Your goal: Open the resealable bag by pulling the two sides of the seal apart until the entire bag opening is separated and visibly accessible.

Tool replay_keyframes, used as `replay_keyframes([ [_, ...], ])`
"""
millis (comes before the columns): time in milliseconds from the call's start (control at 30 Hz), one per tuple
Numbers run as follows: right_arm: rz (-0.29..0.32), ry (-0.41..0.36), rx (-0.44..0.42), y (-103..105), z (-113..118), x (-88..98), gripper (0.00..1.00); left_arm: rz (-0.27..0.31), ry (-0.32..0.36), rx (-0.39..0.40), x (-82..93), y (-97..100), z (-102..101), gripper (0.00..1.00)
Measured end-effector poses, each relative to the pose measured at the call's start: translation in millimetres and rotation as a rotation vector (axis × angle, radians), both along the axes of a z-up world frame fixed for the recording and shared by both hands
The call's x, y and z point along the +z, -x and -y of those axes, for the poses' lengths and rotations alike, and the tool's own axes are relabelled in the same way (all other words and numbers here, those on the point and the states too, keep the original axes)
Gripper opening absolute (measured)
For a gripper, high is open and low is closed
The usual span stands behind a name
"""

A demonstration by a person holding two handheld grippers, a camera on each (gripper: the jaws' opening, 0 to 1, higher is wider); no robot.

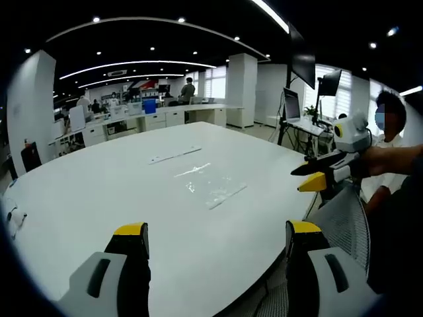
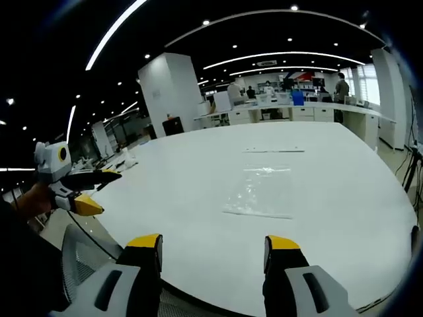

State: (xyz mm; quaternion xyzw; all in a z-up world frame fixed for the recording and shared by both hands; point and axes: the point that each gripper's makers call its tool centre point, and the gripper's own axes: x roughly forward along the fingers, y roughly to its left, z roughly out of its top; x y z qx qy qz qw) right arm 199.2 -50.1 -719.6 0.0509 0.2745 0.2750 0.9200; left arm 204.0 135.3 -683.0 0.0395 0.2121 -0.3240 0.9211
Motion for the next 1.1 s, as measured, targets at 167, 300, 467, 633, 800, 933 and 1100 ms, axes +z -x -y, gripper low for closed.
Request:
replay_keyframes([
  [167,0.005,0.017,0.011,3,0,2.4,0.61,-0.004,0.001,-0.012,-1.6,1.2,5,0.84],
  [300,-0.001,0.018,-0.002,6,3,-0.8,0.61,-0.003,-0.012,-0.03,-3.4,1.0,7,0.83],
  [467,0.001,0.016,-0.016,7,2,-0.7,0.61,0.009,-0.021,-0.056,-1.6,-3.2,8,0.83],
  [633,0.007,0.013,-0.032,2,2,1.7,0.61,0.013,-0.017,-0.06,-0.3,-8.7,7,0.83],
  [800,0.014,0.014,-0.036,-1,2,1.4,0.61,0.004,-0.013,-0.062,-3.7,-9.1,8,0.82],
  [933,-0.008,0.02,-0.035,0,3,-5.0,0.61,-0.007,-0.021,-0.077,-7.4,-5.6,8,0.83],
  [1100,-0.017,0.03,-0.018,3,1,-7.6,0.61,-0.02,-0.024,-0.075,-11.9,-2.3,7,0.83],
])
